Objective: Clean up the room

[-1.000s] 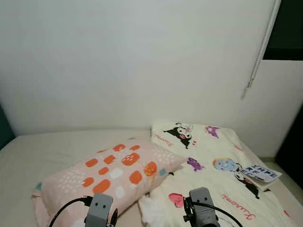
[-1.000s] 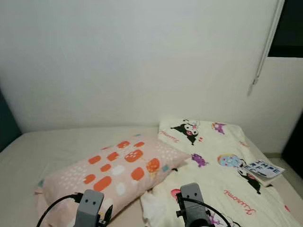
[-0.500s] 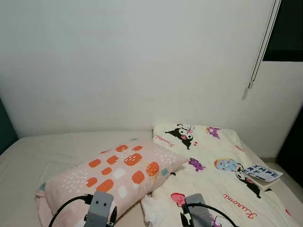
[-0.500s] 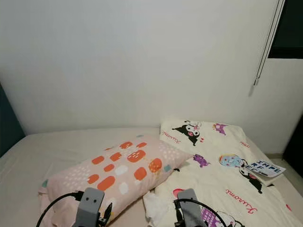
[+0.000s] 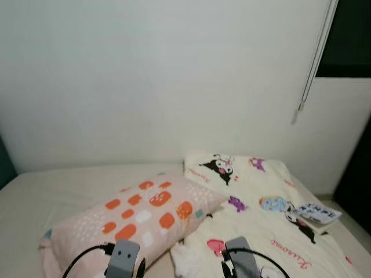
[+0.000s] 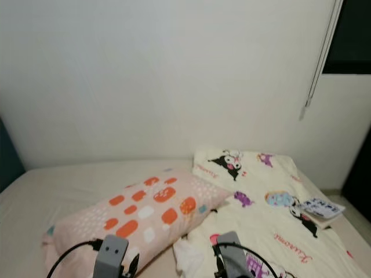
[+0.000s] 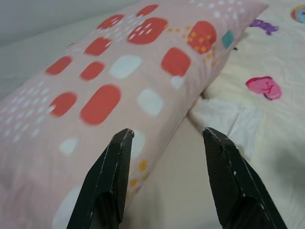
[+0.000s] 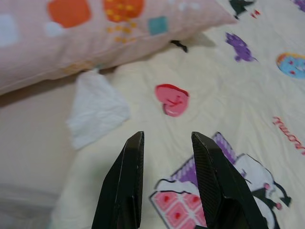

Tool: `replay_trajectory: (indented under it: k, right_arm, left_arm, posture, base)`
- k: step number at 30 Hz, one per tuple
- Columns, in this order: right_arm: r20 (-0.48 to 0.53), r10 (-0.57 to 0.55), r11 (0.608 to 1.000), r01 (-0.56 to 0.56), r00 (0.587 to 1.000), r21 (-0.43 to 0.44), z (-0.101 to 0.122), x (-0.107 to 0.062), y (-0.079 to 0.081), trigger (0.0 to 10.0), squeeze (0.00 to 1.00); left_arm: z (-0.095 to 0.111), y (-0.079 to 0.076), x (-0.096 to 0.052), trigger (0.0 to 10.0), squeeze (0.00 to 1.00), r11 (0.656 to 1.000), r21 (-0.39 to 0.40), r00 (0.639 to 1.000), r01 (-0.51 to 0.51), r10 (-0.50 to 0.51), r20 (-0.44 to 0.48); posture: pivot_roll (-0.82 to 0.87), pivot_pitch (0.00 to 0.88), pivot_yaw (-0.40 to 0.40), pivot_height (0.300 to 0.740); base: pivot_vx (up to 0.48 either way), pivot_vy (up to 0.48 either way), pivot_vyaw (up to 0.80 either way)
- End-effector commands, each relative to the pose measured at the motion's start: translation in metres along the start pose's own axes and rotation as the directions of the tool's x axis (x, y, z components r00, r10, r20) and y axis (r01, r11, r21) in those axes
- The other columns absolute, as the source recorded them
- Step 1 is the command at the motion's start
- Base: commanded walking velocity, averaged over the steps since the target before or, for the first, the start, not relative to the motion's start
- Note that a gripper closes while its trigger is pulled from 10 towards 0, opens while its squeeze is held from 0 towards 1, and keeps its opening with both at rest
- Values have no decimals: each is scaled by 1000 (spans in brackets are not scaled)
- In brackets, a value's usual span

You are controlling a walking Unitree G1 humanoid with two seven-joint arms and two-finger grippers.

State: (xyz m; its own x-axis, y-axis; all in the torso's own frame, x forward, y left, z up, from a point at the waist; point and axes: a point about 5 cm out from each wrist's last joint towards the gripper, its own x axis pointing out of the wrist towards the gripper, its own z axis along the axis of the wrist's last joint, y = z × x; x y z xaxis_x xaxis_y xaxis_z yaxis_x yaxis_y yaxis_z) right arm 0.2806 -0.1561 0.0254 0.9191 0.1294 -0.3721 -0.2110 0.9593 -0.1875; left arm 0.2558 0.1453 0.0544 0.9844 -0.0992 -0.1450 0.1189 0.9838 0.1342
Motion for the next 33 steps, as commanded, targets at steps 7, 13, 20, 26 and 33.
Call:
replay_trajectory:
  k: [7, 13, 20, 26, 33]
  right_arm:
    - [-18, 0, 1000, 0, 1000, -18, -2, 0, -3, 10000, 0]
    - [-20, 1, 1000, -2, 1000, -24, -3, 0, -3, 10000, 0]
    - [-22, 7, 1000, -8, 1000, -24, -3, 0, -2, 10000, 0]
    - [-23, 15, 999, -16, 1000, -28, -3, 0, -1, 10000, 0]
    - [-33, 25, 1000, -26, 999, -10, -6, -1, 1, 10000, 0]
  left_arm:
    - [-1, 0, 0, 10000, 0, 1000, -2, 1000, -15, 15, -1]
    - [-3, -1, -1, 10000, 0, 1000, 1, 1000, -17, 17, -8]
    - [-4, 1, -2, 10000, 0, 1000, 1, 1000, -23, 23, -8]
    - [-4, 3, -2, 10000, 0, 1000, -1, 1000, -25, 25, -12]
    - [-4, 3, -3, 10000, 0, 1000, 5, 1000, -5, 5, -5]
  posture:
    - [-69, 51, -29, 737]
    - [-70, 46, -30, 737]
    - [-69, 42, -32, 737]
    - [-66, 45, -33, 737]
    - [-61, 55, -32, 737]
  base:
    - [257, 0, 0]
    - [0, 0, 0]
    - [0, 0, 0]
    - [0, 0, 0]
    - [0, 0, 0]
